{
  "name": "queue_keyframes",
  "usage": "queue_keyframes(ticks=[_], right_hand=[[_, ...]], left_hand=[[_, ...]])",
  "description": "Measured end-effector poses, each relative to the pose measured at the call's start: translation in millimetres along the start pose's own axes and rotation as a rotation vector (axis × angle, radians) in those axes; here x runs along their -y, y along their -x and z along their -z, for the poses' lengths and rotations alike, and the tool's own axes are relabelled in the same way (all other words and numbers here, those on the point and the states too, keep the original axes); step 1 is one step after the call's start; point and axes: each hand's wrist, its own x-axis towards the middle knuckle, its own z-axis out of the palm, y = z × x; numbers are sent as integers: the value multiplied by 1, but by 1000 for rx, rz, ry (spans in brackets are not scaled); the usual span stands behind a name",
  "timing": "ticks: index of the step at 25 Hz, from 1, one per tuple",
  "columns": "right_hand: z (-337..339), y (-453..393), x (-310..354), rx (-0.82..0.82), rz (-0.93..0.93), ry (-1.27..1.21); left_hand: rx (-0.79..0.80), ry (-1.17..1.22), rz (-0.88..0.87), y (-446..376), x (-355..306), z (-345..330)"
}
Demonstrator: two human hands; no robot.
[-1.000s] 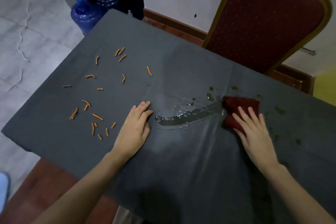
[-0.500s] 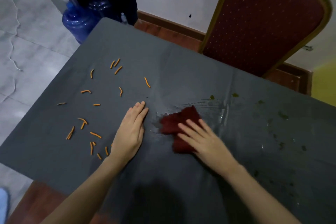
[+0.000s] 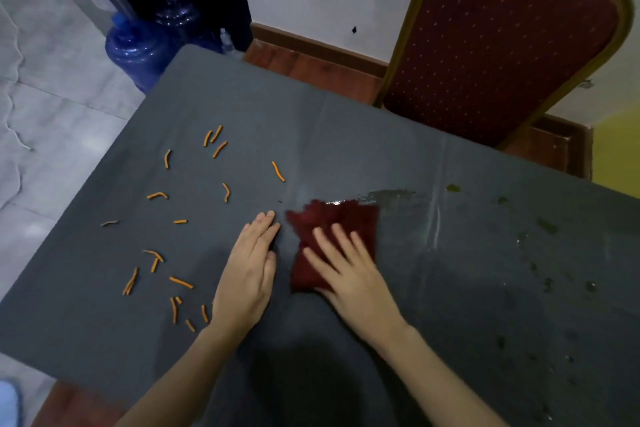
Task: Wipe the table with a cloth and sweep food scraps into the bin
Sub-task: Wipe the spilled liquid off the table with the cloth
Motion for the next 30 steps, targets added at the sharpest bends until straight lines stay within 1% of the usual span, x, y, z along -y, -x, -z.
queue_keyframes(ticks=[1, 3, 5, 7, 9, 11, 13, 14, 15, 17, 18, 20, 22, 24, 26, 28, 30], right_hand=[[-2, -4, 2, 22, 67, 26], [6, -3, -23, 50, 148, 82], [19, 7, -67, 83, 130, 170], [36, 20, -120, 96, -2, 245], [51, 32, -156, 92, -172, 255], [50, 34, -158, 33, -316, 211], [37, 18, -123, -67, -411, 116], [29, 6, -98, -93, -401, 61], [21, -5, -76, -86, -333, 17], [10, -16, -47, -26, -89, 7], [10, -15, -45, 6, 23, 23], [19, -10, -70, 57, 169, 74], [31, 2, -114, 80, 195, 127], [44, 16, -162, 69, 104, 177], [54, 22, -188, 56, -85, 199], [51, 6, -177, -12, -261, 146], [40, -21, -135, -69, -339, 23]], left_hand=[[7, -4, -3, 0, 0, -1], [21, -29, -18, 0, -1, -2], [35, -84, -30, -1, -3, -2], [44, -159, -25, -2, -8, -6], [45, -226, -21, -8, -16, -16], [44, -279, -13, -19, -27, -27], [38, -309, 3, -29, -33, -31], [35, -319, -1, -31, -33, -31], [27, -321, -15, -32, -33, -32], [8, -278, -47, -31, -29, -34], [1, -245, -55, -31, -29, -34], [-16, -205, -39, -32, -29, -33], [-33, -193, -15, -33, -31, -33], [-41, -193, -8, -32, -34, -32], [-44, -210, -24, -31, -35, -31], [-42, -218, -36, -31, -35, -31], [-60, -120, -18, -30, -33, -31]])
